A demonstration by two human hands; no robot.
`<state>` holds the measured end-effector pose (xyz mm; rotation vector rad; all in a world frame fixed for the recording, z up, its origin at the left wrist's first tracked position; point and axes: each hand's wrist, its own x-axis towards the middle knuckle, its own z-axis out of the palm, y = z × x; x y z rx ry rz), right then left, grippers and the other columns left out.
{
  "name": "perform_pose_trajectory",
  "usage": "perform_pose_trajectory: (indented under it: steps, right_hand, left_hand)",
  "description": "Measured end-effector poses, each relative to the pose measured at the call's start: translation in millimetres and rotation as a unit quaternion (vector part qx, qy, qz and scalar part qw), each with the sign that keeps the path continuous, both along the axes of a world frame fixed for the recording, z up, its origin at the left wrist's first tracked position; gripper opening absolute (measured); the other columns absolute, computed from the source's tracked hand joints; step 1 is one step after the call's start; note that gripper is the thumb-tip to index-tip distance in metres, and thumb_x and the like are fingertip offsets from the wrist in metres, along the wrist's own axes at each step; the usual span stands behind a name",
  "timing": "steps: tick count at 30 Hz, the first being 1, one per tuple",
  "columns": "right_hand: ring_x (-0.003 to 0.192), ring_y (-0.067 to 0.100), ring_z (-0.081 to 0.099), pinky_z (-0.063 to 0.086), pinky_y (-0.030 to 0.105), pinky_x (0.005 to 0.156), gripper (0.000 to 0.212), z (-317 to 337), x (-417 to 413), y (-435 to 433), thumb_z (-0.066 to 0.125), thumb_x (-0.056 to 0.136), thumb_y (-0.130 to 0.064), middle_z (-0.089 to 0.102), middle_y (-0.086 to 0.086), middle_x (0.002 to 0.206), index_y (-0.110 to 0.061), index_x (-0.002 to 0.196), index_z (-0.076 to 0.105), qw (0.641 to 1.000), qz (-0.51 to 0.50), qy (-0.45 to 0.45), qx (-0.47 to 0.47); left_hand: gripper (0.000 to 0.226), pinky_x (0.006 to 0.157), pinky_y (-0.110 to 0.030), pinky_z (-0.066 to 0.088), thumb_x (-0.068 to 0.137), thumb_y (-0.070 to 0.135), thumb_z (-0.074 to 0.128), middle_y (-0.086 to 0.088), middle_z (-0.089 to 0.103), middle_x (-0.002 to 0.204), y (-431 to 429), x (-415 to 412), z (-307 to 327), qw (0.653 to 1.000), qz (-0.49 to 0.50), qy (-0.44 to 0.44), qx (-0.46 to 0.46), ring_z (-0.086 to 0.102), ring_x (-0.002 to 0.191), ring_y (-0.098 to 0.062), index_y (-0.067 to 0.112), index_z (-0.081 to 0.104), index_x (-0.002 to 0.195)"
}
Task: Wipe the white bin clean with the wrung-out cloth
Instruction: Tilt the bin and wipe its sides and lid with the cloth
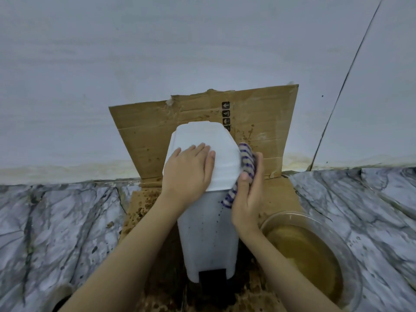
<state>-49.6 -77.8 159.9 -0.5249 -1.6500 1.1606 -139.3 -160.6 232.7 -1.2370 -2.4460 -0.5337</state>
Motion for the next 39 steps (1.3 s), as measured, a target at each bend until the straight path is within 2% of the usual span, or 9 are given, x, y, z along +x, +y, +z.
perform_pose_trajectory:
  steps: [3,5,10,18,23,26,29,34,39]
  right_hand:
    - [0.145,0.004,0.005,0.012,0.025,0.118,0.065,-27,-12,-9,0.019,0.094,-0.062,0.002,-0.015,0.157,-0.034,0.148,-0.003,0.998,-0.001,-0.048,0.041]
    - [0.146,0.008,0.001,0.015,0.042,0.118,0.061,-48,-17,-12,0.013,0.094,-0.064,-0.008,-0.018,0.156,-0.043,0.145,-0.013,0.988,-0.027,-0.116,0.093]
    - [0.144,0.026,0.014,0.020,0.051,0.112,0.054,-70,-29,2,0.019,0.101,-0.048,0.006,0.001,0.159,-0.033,0.150,0.003,0.948,-0.103,-0.142,0.267]
    - [0.146,0.026,0.006,0.023,0.056,0.111,0.049,-60,-55,11,0.033,0.099,-0.047,-0.002,-0.003,0.160,-0.037,0.146,0.024,0.854,-0.133,-0.171,0.474]
    - [0.137,0.033,0.027,0.050,0.047,0.088,0.056,-42,-51,22,0.023,0.099,-0.051,0.019,0.013,0.154,-0.031,0.149,0.010,0.957,-0.118,-0.134,0.229]
    - [0.136,0.015,0.029,0.039,0.030,0.096,0.059,-40,-47,22,0.013,0.095,-0.060,0.028,0.003,0.152,-0.033,0.148,0.011,0.985,-0.075,-0.109,0.115]
    - [0.135,0.006,0.027,0.029,0.024,0.103,0.054,-64,-35,15,0.012,0.092,-0.065,0.024,-0.014,0.148,-0.045,0.142,0.005,0.991,-0.034,-0.107,0.075]
    - [0.137,0.001,0.026,0.027,0.032,0.112,0.054,-125,4,5,0.014,0.083,-0.078,0.019,-0.025,0.150,-0.067,0.133,-0.001,0.980,0.076,-0.176,-0.057]
    - [0.139,-0.011,0.008,0.011,0.024,0.116,0.067,-160,39,0,0.019,0.081,-0.079,0.005,-0.034,0.151,-0.054,0.140,-0.001,0.951,0.190,-0.194,-0.149]
  left_hand:
    - [0.055,0.070,-0.033,0.047,0.097,0.036,0.020,-0.002,0.072,0.093,13,-23,8,0.999,-0.001,0.028,0.041,0.066,0.084,-0.023,0.014,0.070,0.094]
    - [0.050,0.046,-0.026,0.032,0.099,0.036,0.022,0.003,0.062,0.069,19,-36,13,0.999,0.014,0.034,0.039,0.055,0.060,-0.019,0.015,0.061,0.076]
    - [0.046,0.047,-0.023,0.032,0.102,0.035,0.025,0.009,0.042,0.056,27,-56,17,0.999,0.039,0.019,0.022,0.048,0.058,-0.019,0.016,0.056,0.073]
    - [0.050,0.046,-0.027,0.026,0.102,0.038,0.023,0.005,0.044,0.056,39,-70,23,0.999,0.045,-0.003,0.014,0.043,0.054,-0.019,0.024,0.038,0.056]
    - [0.049,0.048,-0.026,0.027,0.101,0.038,0.023,0.005,0.042,0.056,46,-67,24,0.999,0.049,0.001,0.018,0.043,0.055,-0.020,0.021,0.044,0.060]
    - [0.050,0.047,-0.026,0.028,0.101,0.038,0.023,0.004,0.043,0.055,46,-69,23,0.999,0.052,0.003,0.018,0.044,0.054,-0.019,0.020,0.045,0.059]
    - [0.053,0.046,-0.025,0.028,0.101,0.037,0.024,0.001,0.048,0.056,42,-73,20,0.998,0.059,0.007,0.028,0.047,0.054,-0.021,0.014,0.058,0.068]
    - [0.054,0.045,-0.025,0.027,0.101,0.037,0.023,-0.007,0.060,0.067,42,-73,21,0.997,0.070,0.002,0.026,0.046,0.053,-0.019,0.011,0.070,0.092]
    - [0.054,0.046,-0.024,0.027,0.101,0.036,0.022,-0.008,0.060,0.068,43,-74,20,0.997,0.070,0.003,0.023,0.050,0.058,-0.023,0.010,0.070,0.097]
